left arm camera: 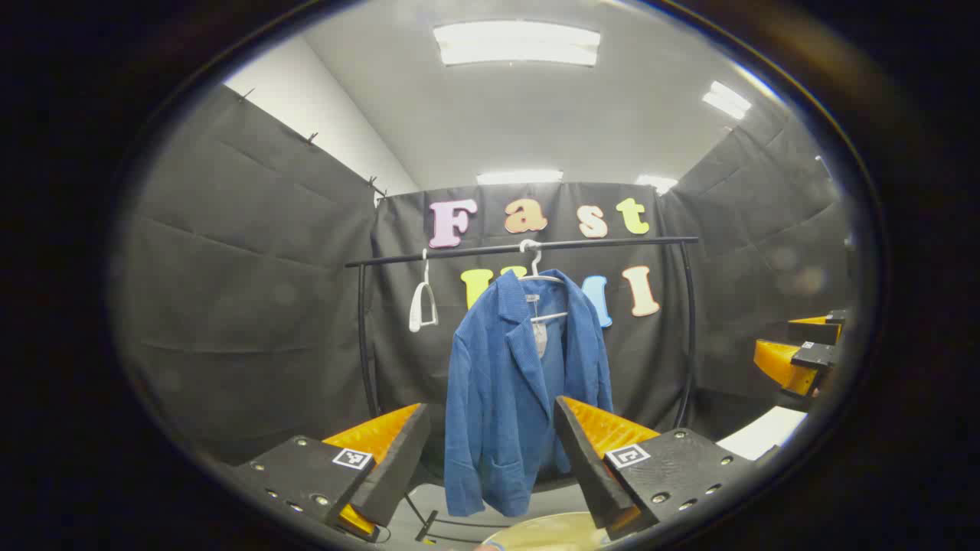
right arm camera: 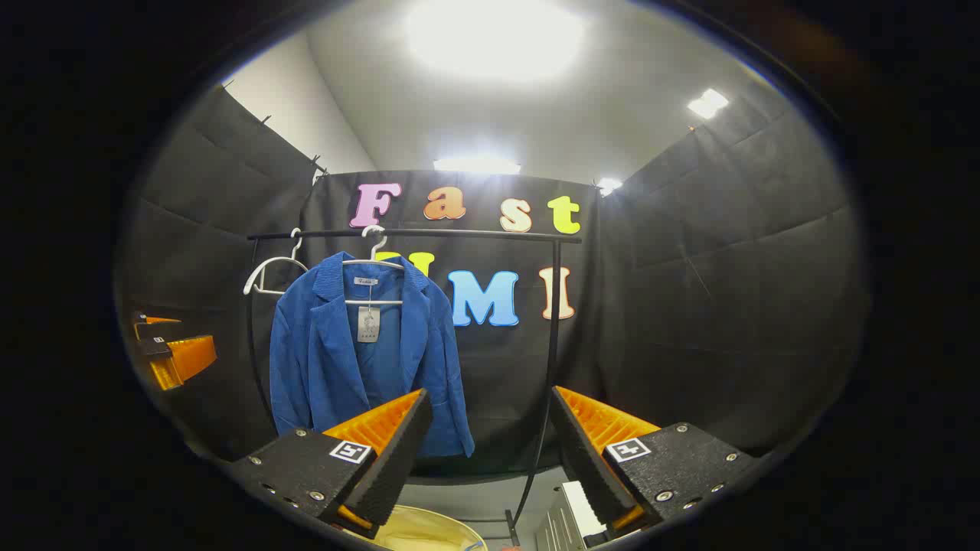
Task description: Grasp the clothes on the hanger with both hands and then place them into the laundry hamper below.
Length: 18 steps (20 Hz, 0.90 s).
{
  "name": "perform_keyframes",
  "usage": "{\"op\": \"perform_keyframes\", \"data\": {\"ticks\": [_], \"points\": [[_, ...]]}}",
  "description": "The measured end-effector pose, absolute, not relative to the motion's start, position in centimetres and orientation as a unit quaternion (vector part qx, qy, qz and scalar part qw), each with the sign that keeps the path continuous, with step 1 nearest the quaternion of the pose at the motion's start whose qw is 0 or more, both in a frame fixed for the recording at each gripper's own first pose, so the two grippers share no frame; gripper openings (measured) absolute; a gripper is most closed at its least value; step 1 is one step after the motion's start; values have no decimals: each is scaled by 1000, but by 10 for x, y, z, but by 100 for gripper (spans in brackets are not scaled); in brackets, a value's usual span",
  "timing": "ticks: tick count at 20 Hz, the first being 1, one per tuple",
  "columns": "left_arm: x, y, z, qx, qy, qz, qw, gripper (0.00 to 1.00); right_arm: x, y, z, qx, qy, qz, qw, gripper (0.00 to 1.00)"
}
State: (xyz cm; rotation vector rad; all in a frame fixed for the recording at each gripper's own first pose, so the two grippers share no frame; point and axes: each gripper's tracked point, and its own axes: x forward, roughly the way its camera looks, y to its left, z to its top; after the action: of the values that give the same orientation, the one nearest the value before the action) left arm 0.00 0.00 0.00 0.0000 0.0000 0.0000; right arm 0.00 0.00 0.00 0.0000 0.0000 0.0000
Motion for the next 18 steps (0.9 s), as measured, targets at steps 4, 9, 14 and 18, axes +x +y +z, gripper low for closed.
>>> {"op": "perform_keyframes", "data": {"ticks": [4,9,14,18], "points": [[1,3,-2,-8,2,2,1000,94,-1,6,-1,-1,1,2,1000,95],[-2,10,-1,-3,-1,3,1000,94,-4,9,-4,-6,3,1,1000,95],[-6,16,0,0,-4,-1,1000,94,-6,15,-2,0,6,-5,1000,95],[-8,21,-2,-5,-4,-5,1000,94,-9,20,-2,-1,6,-8,1000,95]]}}
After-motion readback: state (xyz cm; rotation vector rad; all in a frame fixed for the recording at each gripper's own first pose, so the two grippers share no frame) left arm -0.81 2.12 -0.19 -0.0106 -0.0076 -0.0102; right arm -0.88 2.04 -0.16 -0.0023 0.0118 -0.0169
